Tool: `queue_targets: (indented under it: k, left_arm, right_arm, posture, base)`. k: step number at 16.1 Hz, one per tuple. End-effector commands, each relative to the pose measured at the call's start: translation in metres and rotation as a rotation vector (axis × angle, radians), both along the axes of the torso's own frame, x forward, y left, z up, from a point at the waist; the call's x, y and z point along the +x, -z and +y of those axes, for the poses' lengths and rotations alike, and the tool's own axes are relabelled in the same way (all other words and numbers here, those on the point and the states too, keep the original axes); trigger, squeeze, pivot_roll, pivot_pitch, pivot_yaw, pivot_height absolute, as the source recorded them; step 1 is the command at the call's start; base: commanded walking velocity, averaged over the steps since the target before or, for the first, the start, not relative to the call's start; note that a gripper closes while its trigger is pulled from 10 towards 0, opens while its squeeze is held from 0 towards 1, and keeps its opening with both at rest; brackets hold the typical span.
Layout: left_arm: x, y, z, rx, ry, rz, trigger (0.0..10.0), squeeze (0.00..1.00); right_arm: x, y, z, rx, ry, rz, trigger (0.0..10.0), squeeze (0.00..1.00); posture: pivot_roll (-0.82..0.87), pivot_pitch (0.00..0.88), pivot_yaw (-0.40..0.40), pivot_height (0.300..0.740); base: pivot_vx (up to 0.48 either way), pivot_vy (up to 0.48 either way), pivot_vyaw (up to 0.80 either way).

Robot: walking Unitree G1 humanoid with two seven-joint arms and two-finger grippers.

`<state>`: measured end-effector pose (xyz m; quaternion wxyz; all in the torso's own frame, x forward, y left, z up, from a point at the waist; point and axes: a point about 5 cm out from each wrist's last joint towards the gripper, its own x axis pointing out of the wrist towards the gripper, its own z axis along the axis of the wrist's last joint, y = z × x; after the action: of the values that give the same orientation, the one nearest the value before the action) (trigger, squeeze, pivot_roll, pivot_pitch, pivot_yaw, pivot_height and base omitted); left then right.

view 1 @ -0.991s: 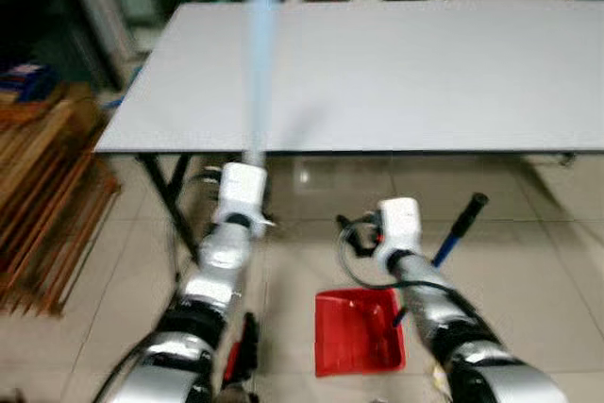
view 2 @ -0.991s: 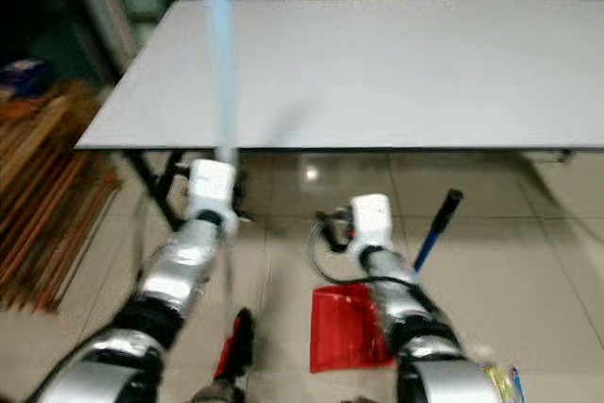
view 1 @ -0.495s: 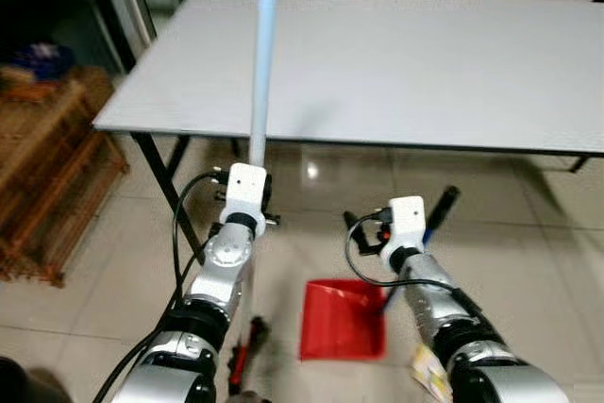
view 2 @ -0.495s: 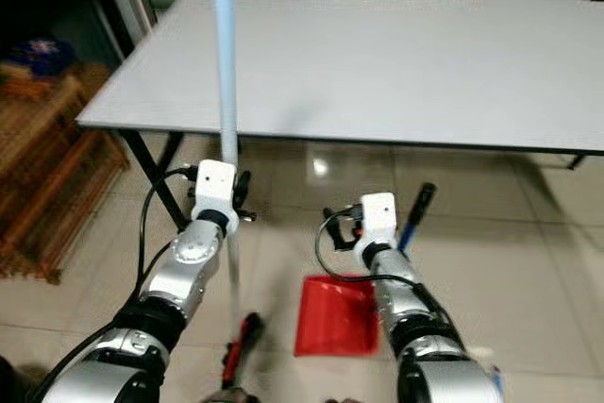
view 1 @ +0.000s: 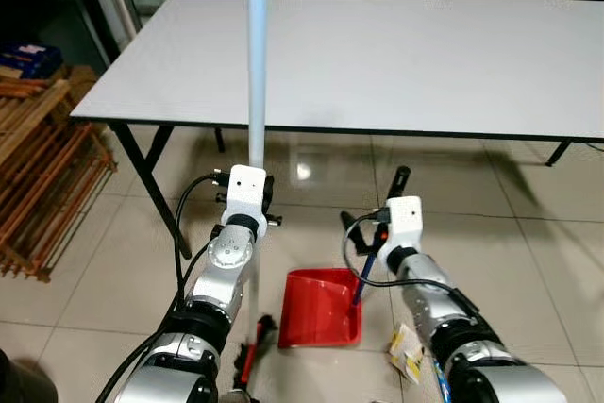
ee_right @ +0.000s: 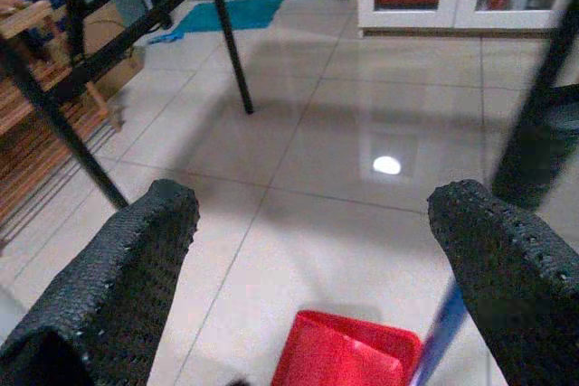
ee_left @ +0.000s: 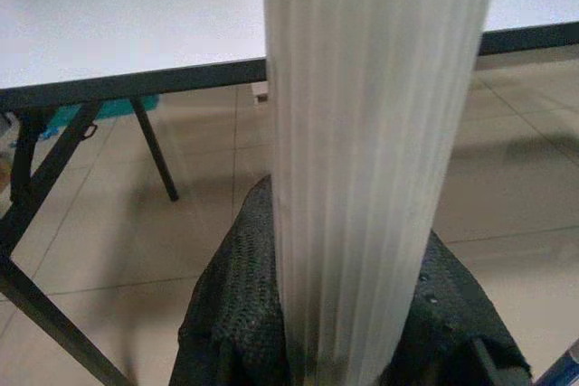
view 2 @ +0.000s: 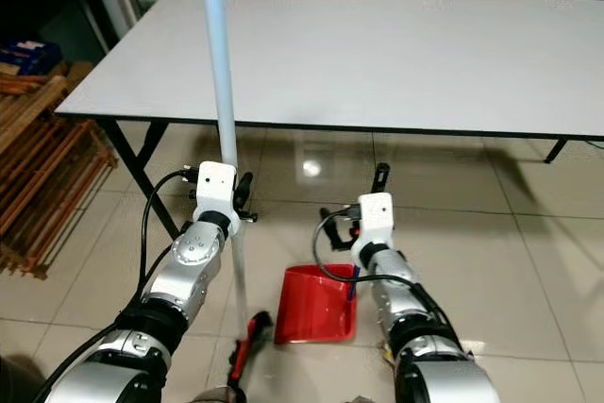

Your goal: Sweep floor

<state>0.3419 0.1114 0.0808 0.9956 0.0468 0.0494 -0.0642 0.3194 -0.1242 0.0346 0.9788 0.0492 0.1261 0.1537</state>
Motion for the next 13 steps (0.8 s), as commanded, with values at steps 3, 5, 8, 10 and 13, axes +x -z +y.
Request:
queue_targets:
  k: [3, 5, 8, 10, 13]
  left_arm:
    - [0.0024, -0.0052, 0.0048, -0.016, -0.018, -0.026, 10.0, 0.0]
    - [0.0022, -0.0052, 0.0045, -0.018, -0.016, -0.027, 10.0, 0.0]
    - [0.0018, -0.0038, 0.0041, -0.016, -0.013, -0.02, 10.0, 0.0]
    - [0.0016, -0.0031, 0.0041, -0.013, -0.012, -0.016, 10.0, 0.0]
    - [0.0011, -0.002, 0.005, -0.013, -0.018, -0.013, 10.0, 0.0]
  right_arm:
    - [0.002, -0.0031, 0.0017, 0.005, -0.01, -0.01, 10.0, 0.0]
    - [0.002, -0.0029, 0.0015, 0.003, -0.01, -0.01, 10.0, 0.0]
    - [0.0012, -0.0014, 0.0005, -0.009, -0.008, -0.002, 10.0, 0.0]
    - [0.0008, -0.0009, 0.0003, -0.009, -0.009, 0.0, 10.0, 0.0]
    - [0.0004, -0.0004, 0.0001, -0.009, -0.007, 0.002, 10.0, 0.0]
  posture:
    - [0.05, 0.04, 0.01, 0.74]
    - [0.05, 0.039, 0.01, 0.74]
    - [0.05, 0.037, 0.01, 0.74]
    - [0.05, 0.04, 0.008, 0.74]
    - [0.05, 0.046, 0.008, 0.74]
  base:
    - [0.0, 0.0, 0.0]
    - [0.0, 0.0, 0.0]
    - [0.0, 0.0, 0.0]
    - [0.0, 0.0, 0.0]
    - [0.0, 0.0, 0.0]
